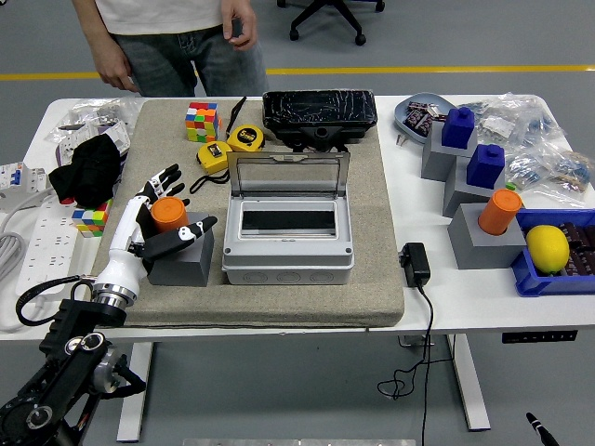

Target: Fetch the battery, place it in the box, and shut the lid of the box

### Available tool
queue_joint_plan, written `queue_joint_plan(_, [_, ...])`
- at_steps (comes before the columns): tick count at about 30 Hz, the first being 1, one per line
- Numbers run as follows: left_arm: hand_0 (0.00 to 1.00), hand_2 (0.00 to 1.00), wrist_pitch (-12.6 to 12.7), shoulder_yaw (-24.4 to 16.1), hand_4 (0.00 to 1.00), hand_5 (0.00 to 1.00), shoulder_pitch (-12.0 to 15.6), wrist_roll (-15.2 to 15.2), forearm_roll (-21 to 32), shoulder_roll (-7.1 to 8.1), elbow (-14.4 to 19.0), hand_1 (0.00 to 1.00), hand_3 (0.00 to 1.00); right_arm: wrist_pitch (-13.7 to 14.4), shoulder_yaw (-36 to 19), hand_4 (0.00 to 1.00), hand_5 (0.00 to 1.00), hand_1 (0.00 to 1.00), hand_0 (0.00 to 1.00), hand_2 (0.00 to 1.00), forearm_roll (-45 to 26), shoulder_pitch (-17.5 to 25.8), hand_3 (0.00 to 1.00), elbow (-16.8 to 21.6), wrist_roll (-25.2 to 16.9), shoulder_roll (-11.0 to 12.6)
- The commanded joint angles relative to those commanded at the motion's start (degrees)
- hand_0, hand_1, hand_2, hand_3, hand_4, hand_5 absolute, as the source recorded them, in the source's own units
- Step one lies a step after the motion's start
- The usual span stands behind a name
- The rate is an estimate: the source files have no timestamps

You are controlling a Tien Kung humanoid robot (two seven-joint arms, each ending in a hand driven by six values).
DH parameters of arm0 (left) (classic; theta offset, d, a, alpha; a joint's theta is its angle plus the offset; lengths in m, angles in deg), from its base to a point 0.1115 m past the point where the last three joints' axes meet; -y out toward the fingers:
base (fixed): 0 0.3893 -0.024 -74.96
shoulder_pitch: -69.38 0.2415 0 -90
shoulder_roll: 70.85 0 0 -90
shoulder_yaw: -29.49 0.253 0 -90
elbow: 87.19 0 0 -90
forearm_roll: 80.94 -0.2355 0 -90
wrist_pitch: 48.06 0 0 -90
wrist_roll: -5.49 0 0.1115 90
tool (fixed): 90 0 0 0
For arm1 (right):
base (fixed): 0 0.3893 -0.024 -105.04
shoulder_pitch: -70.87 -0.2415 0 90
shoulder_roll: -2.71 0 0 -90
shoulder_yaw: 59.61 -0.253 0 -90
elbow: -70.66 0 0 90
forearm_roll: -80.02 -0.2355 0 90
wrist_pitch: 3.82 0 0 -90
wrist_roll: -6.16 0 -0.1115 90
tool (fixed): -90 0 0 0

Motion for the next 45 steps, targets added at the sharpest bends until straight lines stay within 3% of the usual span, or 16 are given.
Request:
queue_joint_plan(5, [0.738, 0.861, 0.15, 1.13, 0.989, 0.002, -0.26, -0.28, 1.16, -0.02, -0.67, 0.857, 0.860, 0.03, -0.19, 0.998, 0.998, 0.760, 0.844, 0.755, 0.02, -0.07, 0.809, 0.00, -0.07, 0.00])
queue_joint_plan(6, [0.670, 0.711, 0.33, 1.29, 0.990, 0.002, -0.30, -0.28, 1.06, -0.03, -0.77, 0.762, 0.729, 0.03, -0.19, 0.998, 0.998, 0.760, 0.844, 0.755, -0.04, -0.11, 0.808, 0.00, -0.10, 0.01])
queue_joint_plan(11, [0.670, 0.711, 1.43, 1.77, 0.990, 0.002, -0.58, 0.03, -0.32, -0.02, -0.97, 0.762, 0.729, 0.06, -0.46, 0.998, 0.998, 0.760, 0.844, 0.755, -0.12, -0.17, 0.808, 0.00, -0.15, 0.04])
queue_joint_plan(12, [0.557, 0.473, 1.66, 1.81, 0.994, 0.002, -0.60, 0.08, -0.70, -0.03, -0.99, 0.591, 0.509, 0.09, -0.61, 0.998, 0.998, 0.758, 0.844, 0.754, -0.09, -0.16, 0.806, 0.00, -0.17, 0.03])
queue_joint_plan(18, [0.557, 0.473, 3.21, 2.59, 0.994, 0.002, -0.76, 0.19, -2.10, -0.06, -1.12, 0.591, 0.509, 0.12, -1.17, 0.998, 0.998, 0.758, 0.844, 0.754, -0.05, -0.16, 0.806, 0.00, -0.28, 0.03])
queue_joint_plan(19, [0.415, 0.346, 3.54, 2.68, 0.996, 0.002, -0.79, 0.19, -2.28, -0.09, -1.12, 0.432, 0.366, 0.12, -1.22, 0.998, 0.998, 0.759, 0.844, 0.754, -0.04, -0.16, 0.806, 0.00, -0.29, 0.02])
queue_joint_plan(24, [0.415, 0.346, 5.05, 2.87, 0.996, 0.002, -1.04, 0.35, -3.56, -0.17, -0.95, 0.432, 0.366, 0.14, -1.54, 0.998, 0.998, 0.759, 0.844, 0.754, 0.10, -0.13, 0.806, 0.00, -0.31, -0.01])
queue_joint_plan(25, [0.181, 0.228, 5.69, 2.91, 0.998, 0.002, -1.18, 0.28, -3.81, -0.23, -0.96, 0.310, 0.211, 0.15, -1.59, 0.998, 0.998, 0.759, 0.844, 0.753, 0.05, -0.15, 0.805, 0.00, -0.33, -0.01])
queue_joint_plan(30, [0.181, 0.228, 7.99, 3.27, 0.998, 0.002, -1.44, -0.11, -4.91, -0.42, -0.99, 0.310, 0.211, 0.19, -2.16, 0.998, 0.998, 0.759, 0.844, 0.753, 0.18, -0.15, 0.805, 0.00, -0.40, -0.01])
queue_joint_plan(31, [0.125, 0.155, 8.39, 3.43, 0.998, 0.002, -1.49, -0.26, -4.92, -0.45, -1.06, 0.134, 0.156, 0.20, -2.29, 0.998, 0.998, 0.758, 0.844, 0.752, 0.20, -0.16, 0.805, 0.00, -0.42, 0.01])
queue_joint_plan(36, [0.125, 0.155, 10.90, 4.18, 0.998, 0.002, -1.64, -1.05, -5.03, -0.67, -1.76, 0.134, 0.156, 0.22, -2.92, 0.998, 0.998, 0.758, 0.844, 0.752, 0.29, -0.21, 0.805, 0.00, -0.53, 0.09])
queue_joint_plan(37, [0.093, 0.110, 11.06, 4.22, 0.998, 0.002, -1.64, -1.09, -5.02, -0.69, -1.82, 0.071, 0.093, 0.22, -2.93, 0.998, 0.998, 0.758, 0.843, 0.753, 0.27, -0.22, 0.805, 0.00, -0.55, 0.10])
queue_joint_plan(39, [0.093, 0.110, 11.87, 4.41, 0.998, 0.002, -1.66, -1.33, -4.88, -0.74, -2.00, 0.071, 0.093, 0.21, -3.03, 0.998, 0.998, 0.758, 0.843, 0.753, 0.23, -0.23, 0.805, 0.00, -0.58, 0.11])
queue_joint_plan(45, [0.073, 0.087, 12.54, 4.43, 0.998, 0.002, -1.80, -1.43, -4.87, -0.86, -2.10, 0.047, 0.071, 0.23, -3.29, 0.998, 0.998, 0.758, 0.844, 0.753, 0.34, -0.18, 0.804, 0.00, -0.57, 0.13])
